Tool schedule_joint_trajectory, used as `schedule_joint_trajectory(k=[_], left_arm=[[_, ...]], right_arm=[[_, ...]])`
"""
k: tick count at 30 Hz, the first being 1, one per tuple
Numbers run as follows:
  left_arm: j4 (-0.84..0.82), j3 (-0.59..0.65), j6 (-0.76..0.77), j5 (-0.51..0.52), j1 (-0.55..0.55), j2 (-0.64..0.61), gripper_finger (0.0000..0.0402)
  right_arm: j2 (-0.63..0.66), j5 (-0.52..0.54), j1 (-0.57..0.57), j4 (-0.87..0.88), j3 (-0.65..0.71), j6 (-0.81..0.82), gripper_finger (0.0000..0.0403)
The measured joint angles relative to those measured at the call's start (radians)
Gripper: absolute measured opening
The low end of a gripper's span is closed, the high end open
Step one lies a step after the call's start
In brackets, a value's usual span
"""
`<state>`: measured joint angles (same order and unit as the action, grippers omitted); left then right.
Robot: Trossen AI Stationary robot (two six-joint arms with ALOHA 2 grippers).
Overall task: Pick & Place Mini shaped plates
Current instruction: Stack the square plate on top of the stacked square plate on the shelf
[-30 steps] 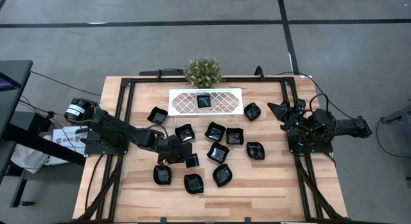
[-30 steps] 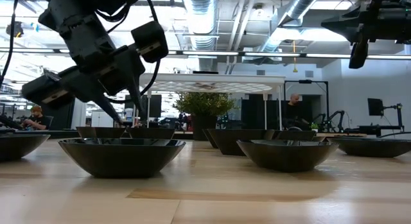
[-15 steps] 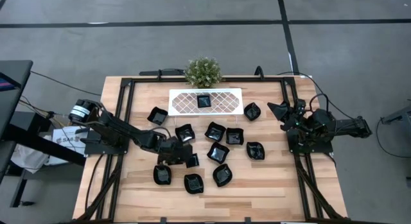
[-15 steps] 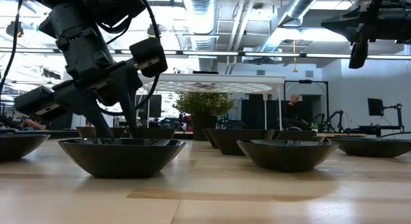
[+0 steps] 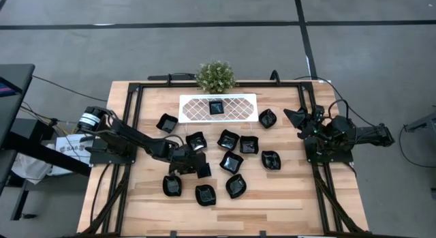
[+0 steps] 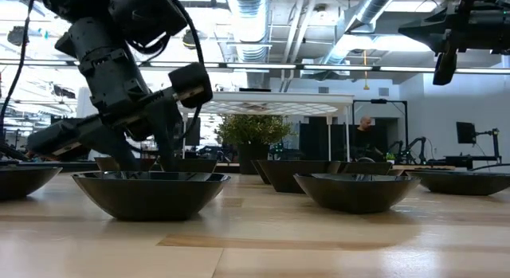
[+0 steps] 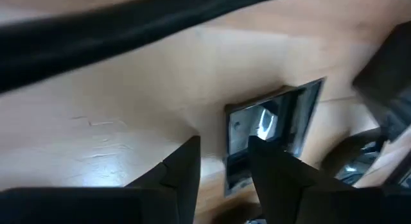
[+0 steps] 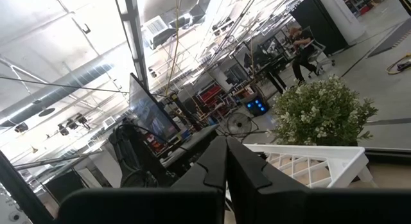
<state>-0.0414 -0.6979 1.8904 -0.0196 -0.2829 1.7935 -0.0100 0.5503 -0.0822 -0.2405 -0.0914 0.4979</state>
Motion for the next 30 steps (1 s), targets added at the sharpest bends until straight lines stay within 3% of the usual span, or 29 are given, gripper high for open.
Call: schedule_joint_trajectory(k=[5,20,30], left_arm=[[0.076,-0.002,0.000,-0.037,0.000,0.039,0.0131],[0.072,-0.002,0.000,-0.031,-0.001,0.038,0.0129],[0.060,0.002,0.000,-0.030,-0.002,0.038,0.0047]], right_arm=[[0.000,0.000,0.000,0.000,0.000,0.000,0.0000],[0.000,0.000,0.000,0.000,0.000,0.000,0.0000],[0.000,0.000,0.000,0.000,0.000,0.000,0.0000]])
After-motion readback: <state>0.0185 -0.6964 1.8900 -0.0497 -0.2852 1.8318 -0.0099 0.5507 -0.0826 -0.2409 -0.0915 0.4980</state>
